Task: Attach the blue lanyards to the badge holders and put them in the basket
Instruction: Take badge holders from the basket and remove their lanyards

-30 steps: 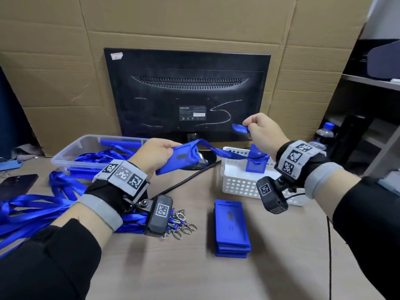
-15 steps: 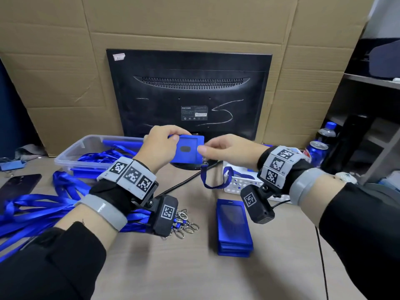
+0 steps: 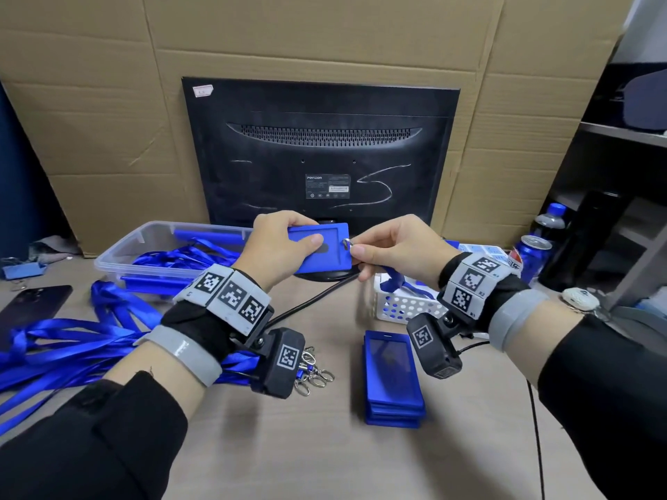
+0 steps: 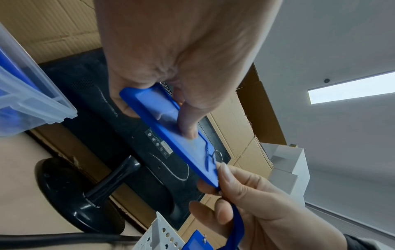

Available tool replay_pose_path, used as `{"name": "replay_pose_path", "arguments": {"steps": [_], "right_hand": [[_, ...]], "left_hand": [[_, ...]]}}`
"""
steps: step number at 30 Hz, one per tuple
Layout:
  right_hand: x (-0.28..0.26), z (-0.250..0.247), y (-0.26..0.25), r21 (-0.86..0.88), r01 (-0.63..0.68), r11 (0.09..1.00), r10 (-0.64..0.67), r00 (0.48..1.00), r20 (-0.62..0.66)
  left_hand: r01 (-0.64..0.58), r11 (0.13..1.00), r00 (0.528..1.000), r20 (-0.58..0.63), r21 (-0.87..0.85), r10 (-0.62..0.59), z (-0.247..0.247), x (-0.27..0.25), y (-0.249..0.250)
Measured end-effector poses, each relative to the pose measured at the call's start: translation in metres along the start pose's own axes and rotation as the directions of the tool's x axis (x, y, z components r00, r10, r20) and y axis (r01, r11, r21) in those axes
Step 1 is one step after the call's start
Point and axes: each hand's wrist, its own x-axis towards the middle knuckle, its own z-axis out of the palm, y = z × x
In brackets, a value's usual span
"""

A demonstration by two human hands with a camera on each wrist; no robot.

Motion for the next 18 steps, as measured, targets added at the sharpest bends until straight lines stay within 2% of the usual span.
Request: {"name": "replay_pose_path", "arguments": {"steps": [9,18], "right_hand": [[0.001,-0.004,0.003,0.083,-0.070,0.994,0.068,0.997,0.021],[0.000,-0.006,0.004,-0.114,-0.106,0.988,0.104,0.994,-0.021]], "left_hand": [[-0.024,0.999,0.997,0.069,-0.035,0.027,-0.006,-0.002,0.006],[0.001,0.999,0.988,0.155,-0.035,0.004,-0.006,-0.006,0.004]]}}
